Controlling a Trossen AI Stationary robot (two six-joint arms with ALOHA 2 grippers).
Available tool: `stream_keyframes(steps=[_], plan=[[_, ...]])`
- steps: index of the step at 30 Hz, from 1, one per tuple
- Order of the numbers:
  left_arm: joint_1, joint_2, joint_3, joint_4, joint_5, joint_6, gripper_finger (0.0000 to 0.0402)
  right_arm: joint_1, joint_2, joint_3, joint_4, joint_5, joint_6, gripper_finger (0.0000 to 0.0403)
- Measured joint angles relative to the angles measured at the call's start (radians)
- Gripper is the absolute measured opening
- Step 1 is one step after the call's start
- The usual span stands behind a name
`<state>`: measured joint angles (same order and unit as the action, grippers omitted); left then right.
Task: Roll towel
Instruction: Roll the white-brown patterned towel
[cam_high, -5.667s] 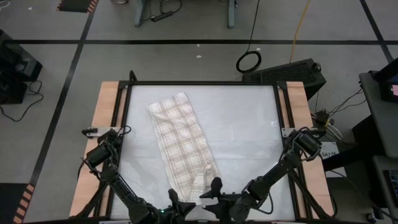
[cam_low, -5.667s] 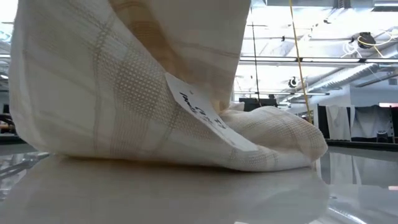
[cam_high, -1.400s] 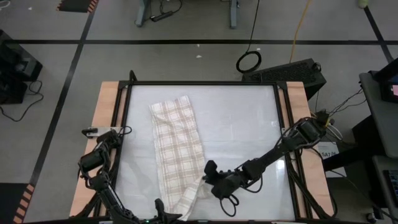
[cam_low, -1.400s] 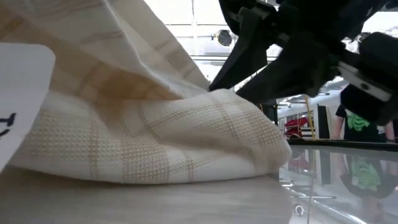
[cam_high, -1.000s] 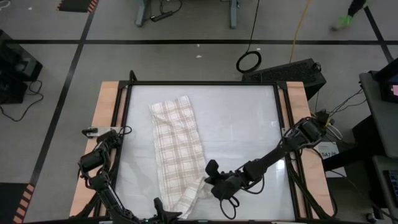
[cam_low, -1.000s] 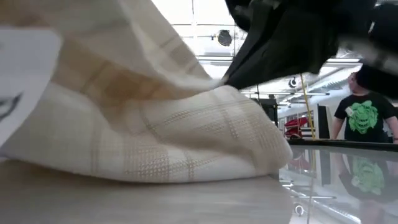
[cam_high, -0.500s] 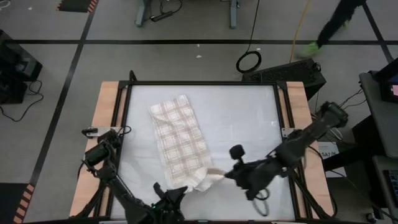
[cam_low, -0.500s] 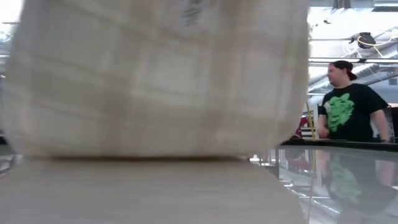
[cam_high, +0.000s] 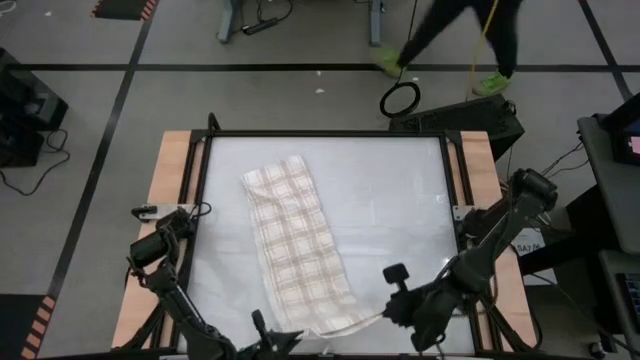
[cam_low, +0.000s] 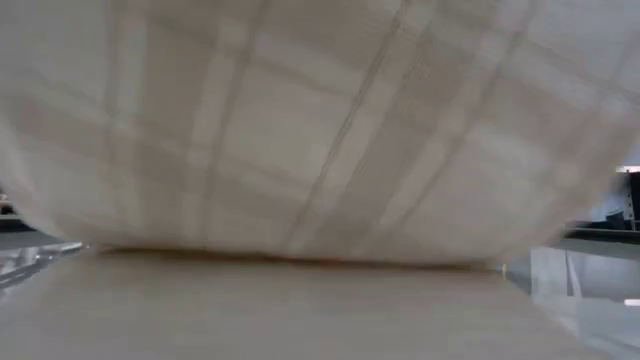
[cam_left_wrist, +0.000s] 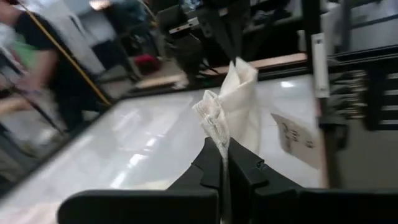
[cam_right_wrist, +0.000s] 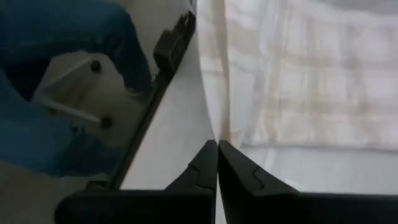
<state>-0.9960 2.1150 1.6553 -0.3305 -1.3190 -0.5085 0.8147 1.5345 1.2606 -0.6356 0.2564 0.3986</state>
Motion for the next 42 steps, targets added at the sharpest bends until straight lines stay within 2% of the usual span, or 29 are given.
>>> stream_keyframes(steps=[8, 11, 15, 20, 25, 28, 32, 36, 42], plan=[[-0.032, 0.024, -0.061, -0.002, 0.081, -0.116, 0.0008, 0.036, 0.122, -0.059, 0.192, 0.033, 0.034, 0.0008], [-0.047, 0.046, -0.061, -0.001, 0.084, -0.115, 0.0008, 0.048, 0.164, -0.061, 0.268, 0.031, 0.050, 0.0041], [-0.070, 0.056, -0.061, 0.005, 0.080, -0.115, 0.0008, 0.067, 0.188, -0.062, 0.239, 0.035, 0.144, 0.0114], [-0.093, 0.058, -0.061, 0.007, 0.056, -0.123, 0.0008, 0.159, 0.213, -0.092, 0.274, 0.169, 0.240, 0.0197], [-0.099, 0.058, -0.061, 0.000, 0.031, -0.141, 0.0008, 0.247, 0.305, -0.160, 0.556, 0.402, 0.205, 0.0246], [-0.096, 0.058, -0.061, 0.000, 0.030, -0.140, 0.0008, 0.263, 0.386, -0.164, 0.708, 0.484, 0.113, 0.0267], [-0.096, 0.058, -0.061, 0.000, 0.029, -0.140, 0.0008, 0.261, 0.506, -0.163, 0.980, 0.493, -0.075, 0.0280], [-0.096, 0.058, -0.061, 0.000, 0.028, -0.140, 0.0008, 0.261, 0.608, -0.151, 1.210, 0.573, -0.220, 0.0270], [-0.091, 0.058, -0.061, 0.000, 0.025, -0.140, 0.0008, 0.251, 0.668, -0.083, 1.237, 0.581, -0.238, 0.0257]])
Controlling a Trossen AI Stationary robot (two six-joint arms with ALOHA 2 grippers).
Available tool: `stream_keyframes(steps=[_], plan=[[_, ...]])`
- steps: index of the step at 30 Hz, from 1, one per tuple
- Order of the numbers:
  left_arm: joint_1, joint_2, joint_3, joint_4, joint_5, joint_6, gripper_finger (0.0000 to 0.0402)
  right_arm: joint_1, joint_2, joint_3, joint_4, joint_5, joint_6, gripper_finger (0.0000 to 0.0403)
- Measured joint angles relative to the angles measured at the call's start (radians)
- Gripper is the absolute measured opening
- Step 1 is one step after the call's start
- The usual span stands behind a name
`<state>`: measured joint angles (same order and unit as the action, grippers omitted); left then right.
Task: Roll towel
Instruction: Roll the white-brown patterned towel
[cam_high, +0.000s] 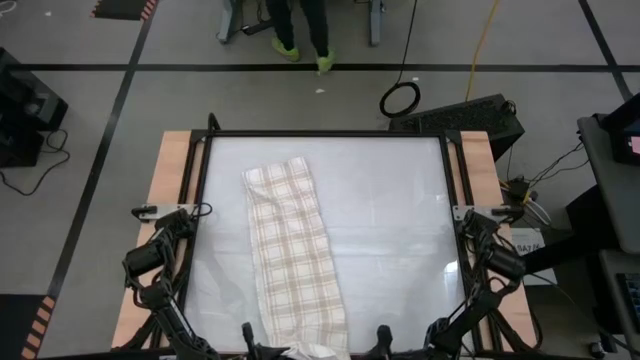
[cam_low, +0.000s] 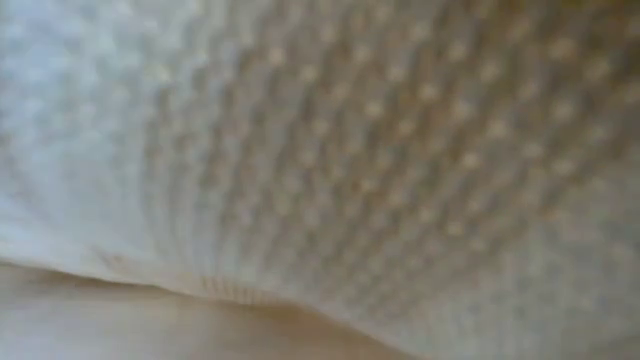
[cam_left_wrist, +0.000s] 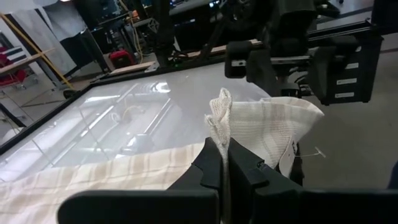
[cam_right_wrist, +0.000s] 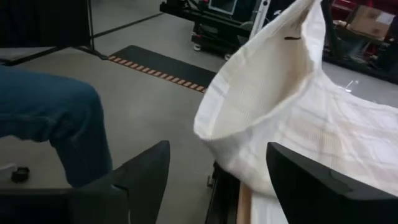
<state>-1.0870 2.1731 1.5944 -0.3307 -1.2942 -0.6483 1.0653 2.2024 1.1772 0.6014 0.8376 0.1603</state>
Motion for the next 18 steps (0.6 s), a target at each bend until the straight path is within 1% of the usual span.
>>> stream_keyframes(steps=[2, 6, 11, 14, 18], plan=[[0.003, 0.000, 0.000, 0.000, -0.008, 0.000, 0.0008, -0.005, 0.006, 0.016, -0.004, 0.004, -0.007, 0.0257], [0.003, 0.000, 0.000, 0.000, -0.026, 0.001, 0.0008, -0.017, 0.006, 0.028, -0.041, 0.025, 0.044, 0.0258], [0.003, 0.000, 0.000, 0.000, -0.027, 0.001, 0.0008, -0.019, 0.006, 0.028, -0.085, 0.023, 0.106, 0.0256], [0.003, 0.000, 0.000, -0.001, -0.031, 0.001, 0.0008, -0.023, 0.006, 0.028, -0.078, 0.022, 0.116, 0.0254], [0.003, 0.000, 0.000, -0.001, -0.033, 0.001, 0.0008, -0.037, 0.006, 0.028, -0.044, 0.005, 0.116, 0.0234]])
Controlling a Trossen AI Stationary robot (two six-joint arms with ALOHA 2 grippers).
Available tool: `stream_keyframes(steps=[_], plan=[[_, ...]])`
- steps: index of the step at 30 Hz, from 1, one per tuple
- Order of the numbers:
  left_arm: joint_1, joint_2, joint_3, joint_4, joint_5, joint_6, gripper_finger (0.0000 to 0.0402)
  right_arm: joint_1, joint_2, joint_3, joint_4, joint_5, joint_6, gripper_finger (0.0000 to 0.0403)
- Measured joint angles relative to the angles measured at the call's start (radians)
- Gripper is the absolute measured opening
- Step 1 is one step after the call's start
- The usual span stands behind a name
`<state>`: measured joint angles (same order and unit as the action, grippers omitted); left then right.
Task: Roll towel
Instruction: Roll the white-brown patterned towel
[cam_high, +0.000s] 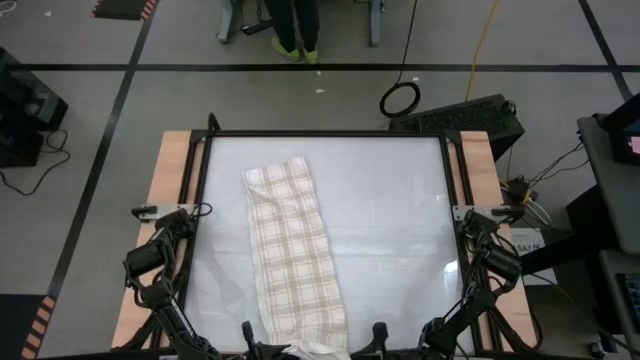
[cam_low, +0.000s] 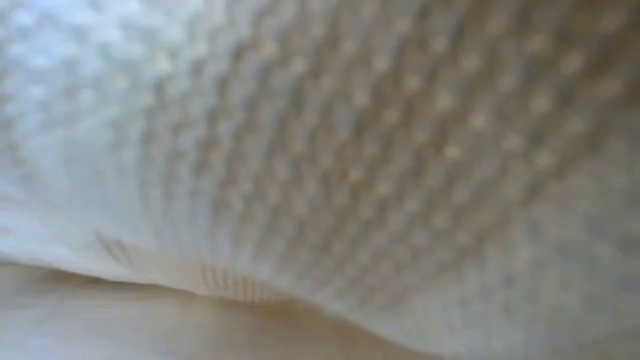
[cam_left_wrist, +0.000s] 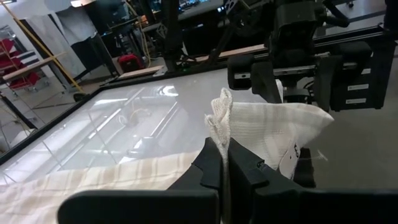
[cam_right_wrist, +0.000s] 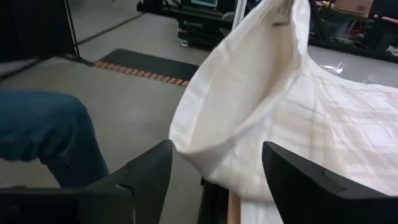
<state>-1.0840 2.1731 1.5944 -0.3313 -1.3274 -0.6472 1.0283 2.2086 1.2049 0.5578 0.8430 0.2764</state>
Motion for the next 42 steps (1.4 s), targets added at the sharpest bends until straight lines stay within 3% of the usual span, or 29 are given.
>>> stream_keyframes(steps=[9, 16, 22, 29, 36, 42], plan=[[0.000, 0.000, 0.000, 0.000, -0.009, 0.000, 0.0008, -0.020, -0.001, 0.000, 0.002, -0.060, 0.023, 0.0138], [0.000, 0.000, 0.000, -0.003, -0.028, 0.007, 0.0008, -0.020, -0.015, 0.000, 0.003, -0.057, -0.088, 0.0011], [-0.009, 0.001, 0.000, -0.028, -0.060, -0.002, 0.0008, -0.027, -0.124, 0.000, -0.196, 0.019, -0.111, 0.0011], [-0.033, 0.001, 0.000, -0.020, -0.063, -0.055, 0.0008, -0.048, -0.319, 0.000, -0.551, 0.003, -0.063, 0.0006], [-0.037, 0.001, 0.000, -0.031, 0.027, -0.287, 0.0008, -0.114, -0.434, 0.000, -0.695, -0.251, 0.043, 0.0003], [-0.050, 0.007, 0.002, -0.103, 0.025, -0.350, 0.0008, -0.188, -0.430, 0.000, -0.791, -0.433, 0.030, 0.0003]])
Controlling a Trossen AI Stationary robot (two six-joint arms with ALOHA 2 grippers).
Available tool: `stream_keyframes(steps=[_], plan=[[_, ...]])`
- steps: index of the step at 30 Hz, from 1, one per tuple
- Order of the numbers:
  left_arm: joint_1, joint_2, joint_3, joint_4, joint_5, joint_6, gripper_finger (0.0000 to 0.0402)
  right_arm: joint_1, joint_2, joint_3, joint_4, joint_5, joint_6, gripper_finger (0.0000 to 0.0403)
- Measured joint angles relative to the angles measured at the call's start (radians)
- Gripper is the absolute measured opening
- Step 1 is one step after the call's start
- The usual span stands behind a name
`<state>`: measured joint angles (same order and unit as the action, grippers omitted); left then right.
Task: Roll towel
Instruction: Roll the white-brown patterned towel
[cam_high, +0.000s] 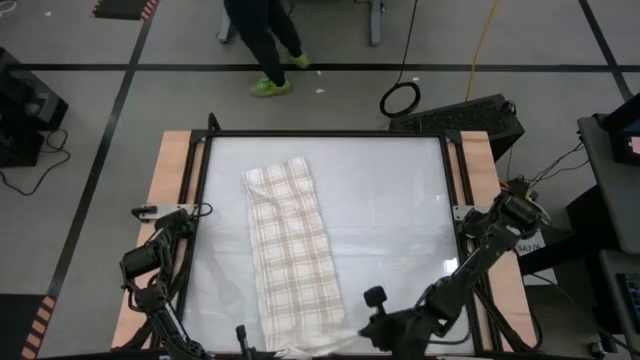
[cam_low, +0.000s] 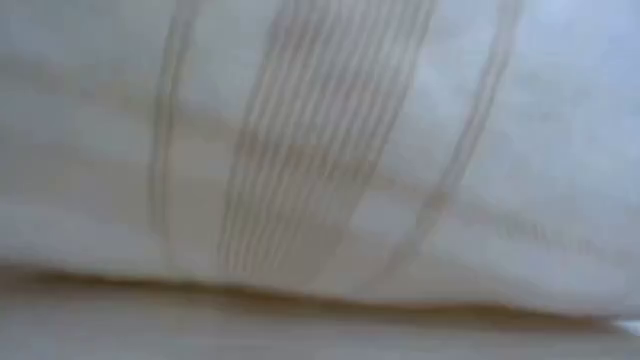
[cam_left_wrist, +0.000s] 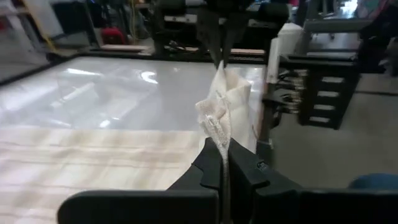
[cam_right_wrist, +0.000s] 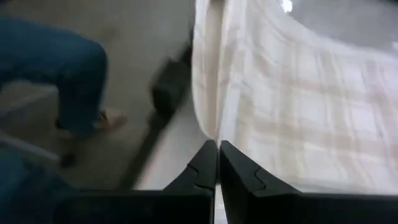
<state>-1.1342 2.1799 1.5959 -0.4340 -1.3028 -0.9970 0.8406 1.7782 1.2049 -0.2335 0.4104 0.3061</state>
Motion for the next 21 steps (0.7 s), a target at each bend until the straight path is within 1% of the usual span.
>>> stream_keyframes(steps=[4, 6, 7, 10, 14, 17, 18, 21], plan=[[0.006, 0.010, 0.000, -0.106, -0.141, -0.043, 0.0008, -0.027, -0.037, 0.000, -0.101, 0.014, -0.040, 0.0003], [0.021, 0.009, 0.000, -0.106, -0.229, -0.024, 0.0008, -0.048, -0.077, 0.001, -0.138, 0.011, -0.094, 0.0003], [0.033, 0.009, 0.000, -0.107, -0.255, -0.011, 0.0008, -0.062, -0.100, 0.000, -0.159, 0.010, -0.126, 0.0003], [0.088, 0.009, 0.000, -0.107, -0.267, 0.048, 0.0008, -0.103, -0.179, -0.002, -0.246, 0.007, -0.220, 0.0003], [0.190, 0.009, 0.000, -0.107, -0.269, 0.064, 0.0008, -0.170, -0.317, -0.002, -0.377, 0.005, -0.329, 0.0003], [0.258, -0.005, 0.000, -0.106, -0.269, 0.105, 0.0008, -0.234, -0.416, -0.002, -0.414, -0.002, -0.384, 0.0003], [0.275, -0.015, 0.000, -0.100, -0.270, 0.129, 0.0008, -0.253, -0.449, -0.002, -0.417, -0.012, -0.402, 0.0003], [0.312, -0.054, 0.001, -0.096, -0.270, 0.190, 0.0008, -0.301, -0.522, -0.002, -0.418, -0.109, -0.434, 0.0003]])
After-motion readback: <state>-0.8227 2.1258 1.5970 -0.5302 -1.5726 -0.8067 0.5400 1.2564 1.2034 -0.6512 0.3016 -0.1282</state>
